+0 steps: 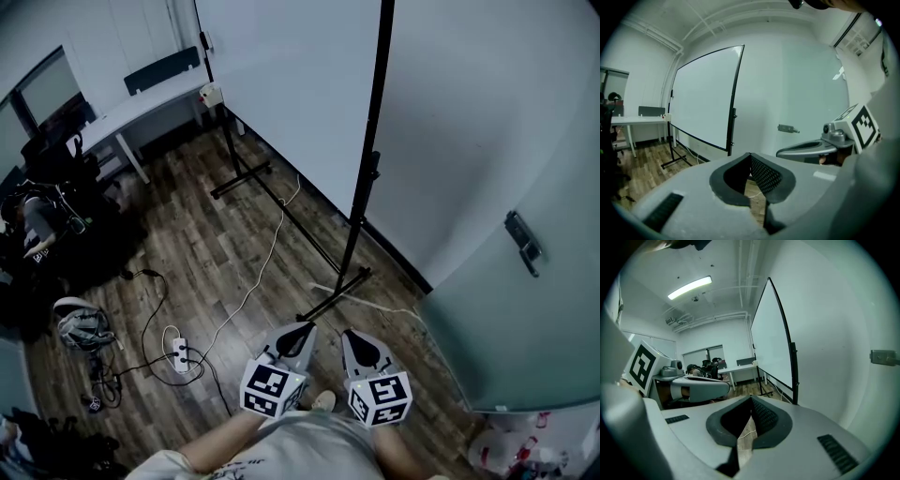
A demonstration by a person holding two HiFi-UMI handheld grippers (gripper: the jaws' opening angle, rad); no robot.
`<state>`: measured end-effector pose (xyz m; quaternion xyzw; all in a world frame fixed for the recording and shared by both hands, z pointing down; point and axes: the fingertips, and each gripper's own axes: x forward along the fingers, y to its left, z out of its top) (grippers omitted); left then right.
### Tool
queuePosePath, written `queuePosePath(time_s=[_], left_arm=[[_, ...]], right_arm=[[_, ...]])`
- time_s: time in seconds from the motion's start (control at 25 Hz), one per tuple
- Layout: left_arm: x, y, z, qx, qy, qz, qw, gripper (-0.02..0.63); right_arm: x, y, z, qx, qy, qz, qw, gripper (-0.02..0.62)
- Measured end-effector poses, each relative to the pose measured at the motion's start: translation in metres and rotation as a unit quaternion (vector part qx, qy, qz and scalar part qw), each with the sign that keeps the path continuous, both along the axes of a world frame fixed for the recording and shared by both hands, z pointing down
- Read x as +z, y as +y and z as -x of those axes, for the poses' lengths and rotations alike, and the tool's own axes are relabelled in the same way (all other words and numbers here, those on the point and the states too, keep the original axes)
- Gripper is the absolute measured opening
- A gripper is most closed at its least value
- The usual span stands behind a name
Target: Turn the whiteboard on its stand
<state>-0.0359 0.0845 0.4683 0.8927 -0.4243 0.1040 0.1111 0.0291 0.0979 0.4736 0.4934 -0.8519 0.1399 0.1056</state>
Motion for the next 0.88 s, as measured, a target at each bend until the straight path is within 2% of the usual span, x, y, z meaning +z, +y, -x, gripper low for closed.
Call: queuePosePath(time_s=[0.56, 0.88], left_arm=[[-0.004, 0.01, -0.028, -0.021, -0.001, 0.0, 0.9998, 0.011], [0.001, -0.009, -0.024, -0.017, 0.003, 0.004, 0.9998, 0.011]], right_arm=[[0.0, 0.009, -0.029, -0.026, -0.003, -0.001, 1.0, 0.006], [0.009, -0.009, -0.025, -0.017, -0.008, 0.008, 1.0, 0.006]])
